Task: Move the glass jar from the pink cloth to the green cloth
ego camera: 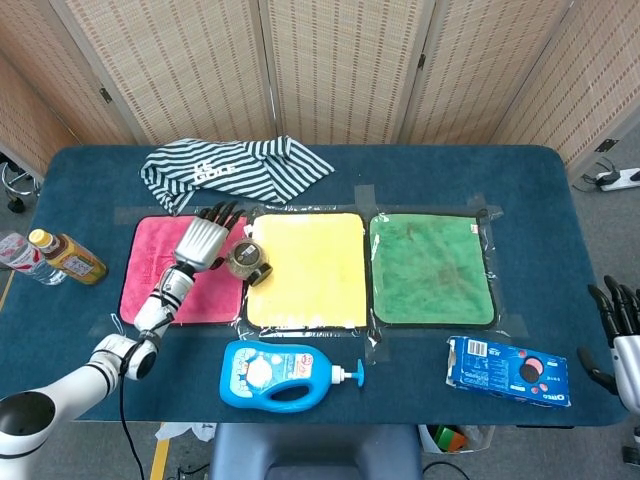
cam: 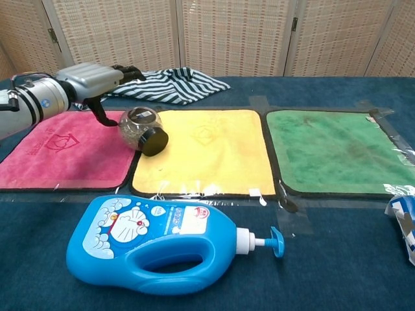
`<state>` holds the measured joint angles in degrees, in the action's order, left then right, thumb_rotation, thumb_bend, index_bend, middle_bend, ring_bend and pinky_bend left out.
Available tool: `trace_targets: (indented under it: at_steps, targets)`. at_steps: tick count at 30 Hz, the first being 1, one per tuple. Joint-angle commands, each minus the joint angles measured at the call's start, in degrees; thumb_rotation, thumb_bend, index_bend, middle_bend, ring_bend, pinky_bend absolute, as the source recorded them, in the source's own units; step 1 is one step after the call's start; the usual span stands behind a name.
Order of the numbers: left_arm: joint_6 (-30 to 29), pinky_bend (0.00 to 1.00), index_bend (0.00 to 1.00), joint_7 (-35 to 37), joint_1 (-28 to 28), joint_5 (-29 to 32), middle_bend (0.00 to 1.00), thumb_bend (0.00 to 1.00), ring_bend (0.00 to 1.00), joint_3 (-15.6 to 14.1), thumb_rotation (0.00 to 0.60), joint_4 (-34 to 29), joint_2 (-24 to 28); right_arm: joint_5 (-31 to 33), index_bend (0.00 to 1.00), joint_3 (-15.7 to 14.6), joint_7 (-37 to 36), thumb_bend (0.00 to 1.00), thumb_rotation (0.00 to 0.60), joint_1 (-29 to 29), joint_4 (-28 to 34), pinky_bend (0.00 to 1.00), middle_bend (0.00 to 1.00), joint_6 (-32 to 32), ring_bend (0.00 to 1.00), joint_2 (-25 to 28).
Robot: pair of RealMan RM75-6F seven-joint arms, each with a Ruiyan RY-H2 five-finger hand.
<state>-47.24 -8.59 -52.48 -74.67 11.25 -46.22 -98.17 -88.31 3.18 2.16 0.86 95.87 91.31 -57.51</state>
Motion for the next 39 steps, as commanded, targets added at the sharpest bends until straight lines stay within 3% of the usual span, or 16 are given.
trace_targets:
  at_steps: [1, 14, 23, 31, 39]
  targets:
    - [0.13, 0.22, 0.0, -1.83, -1.04, 1.05, 0.0, 0.27, 0.0, 1.12, 0.6, -1.74, 0.05, 0.1, 0.0, 0.01, -0.27, 0.34, 0.6, 0.16, -0.21, 0.0, 0.0, 0.19, 0.02, -0.04]
    - [-0.18, 0.22, 0.0, -8.95, -4.11, 4.32, 0.0, 0.26, 0.0, 3.78, 0.6, -8.93, -0.54, 0.25, 0.0, 0.01, -1.79, 0.34, 0.6, 0.71, -1.38, 0.0, 0.0, 0.67, 0.02, -0.13]
    - [-2.29, 0.22, 0.0, -11.22, -3.19, 4.94, 0.0, 0.26, 0.0, 3.41, 0.6, -13.99, 2.38, -0.01, 0.0, 0.1, -2.71, 0.34, 0.6, 0.75, -1.98, 0.0, 0.0, 0.82, 0.03, -0.24]
    - [-1.76, 0.22, 0.0, -13.29, -0.67, 7.19, 0.0, 0.26, 0.0, 1.46, 0.6, -11.35, 5.05, -0.31, 0.0, 0.05, -3.14, 0.34, 0.6, 0.63, -2.4, 0.0, 0.0, 0.67, 0.03, -0.44]
    - [2.05, 0.22, 0.0, -12.5, -1.81, 9.37, 0.0, 0.26, 0.0, 1.45, 0.6, -3.68, 1.58, -0.45, 0.0, -0.27, -2.75, 0.34, 0.6, 1.12, -2.25, 0.0, 0.0, 1.08, 0.03, -0.63]
